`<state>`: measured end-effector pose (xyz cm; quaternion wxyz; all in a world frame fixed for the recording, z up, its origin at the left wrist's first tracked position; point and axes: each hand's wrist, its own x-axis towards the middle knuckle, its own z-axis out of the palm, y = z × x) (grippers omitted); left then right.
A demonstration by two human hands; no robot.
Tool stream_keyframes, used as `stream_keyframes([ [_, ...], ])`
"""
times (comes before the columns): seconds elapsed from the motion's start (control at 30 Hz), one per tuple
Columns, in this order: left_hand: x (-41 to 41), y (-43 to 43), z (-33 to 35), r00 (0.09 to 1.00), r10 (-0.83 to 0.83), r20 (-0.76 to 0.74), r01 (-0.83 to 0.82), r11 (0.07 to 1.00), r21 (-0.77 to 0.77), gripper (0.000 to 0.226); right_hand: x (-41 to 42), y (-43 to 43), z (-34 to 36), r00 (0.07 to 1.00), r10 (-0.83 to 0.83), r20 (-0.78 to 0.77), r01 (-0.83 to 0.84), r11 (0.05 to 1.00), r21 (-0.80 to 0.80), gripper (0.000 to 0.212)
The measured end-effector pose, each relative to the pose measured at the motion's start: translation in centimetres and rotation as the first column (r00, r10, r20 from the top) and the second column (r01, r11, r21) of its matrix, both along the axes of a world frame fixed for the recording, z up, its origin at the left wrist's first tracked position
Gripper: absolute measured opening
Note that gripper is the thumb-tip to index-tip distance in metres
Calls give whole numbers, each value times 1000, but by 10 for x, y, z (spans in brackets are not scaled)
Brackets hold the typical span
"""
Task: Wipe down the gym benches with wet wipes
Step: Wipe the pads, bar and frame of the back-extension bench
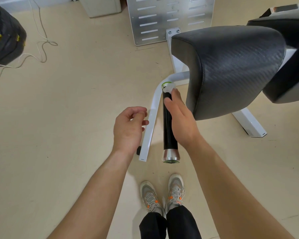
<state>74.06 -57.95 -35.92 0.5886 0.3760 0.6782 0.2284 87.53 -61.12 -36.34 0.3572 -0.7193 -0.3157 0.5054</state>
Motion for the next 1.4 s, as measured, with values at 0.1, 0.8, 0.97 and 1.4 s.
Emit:
stream_keyframes([
  [0.1,0,-2,1,1000,2,0,-2,1000,-8,18,3,14,0,999,16,37,-14,999,-45,67],
  [0.8,4,-25,22,999,-36,-30,37,999,9,17,-8,-76,39,986,150,74,-158,980,119,44],
  [0.97,-4,-19,12,999,1,-44,0,1000,21,17,-2,-10,13,997,56,61,-57,998,3,46],
  [1.4,-11,-37,38,997,-51,-57,54,998,43,17,-7,-53,48,947,197,253,-201,980,-8,16],
])
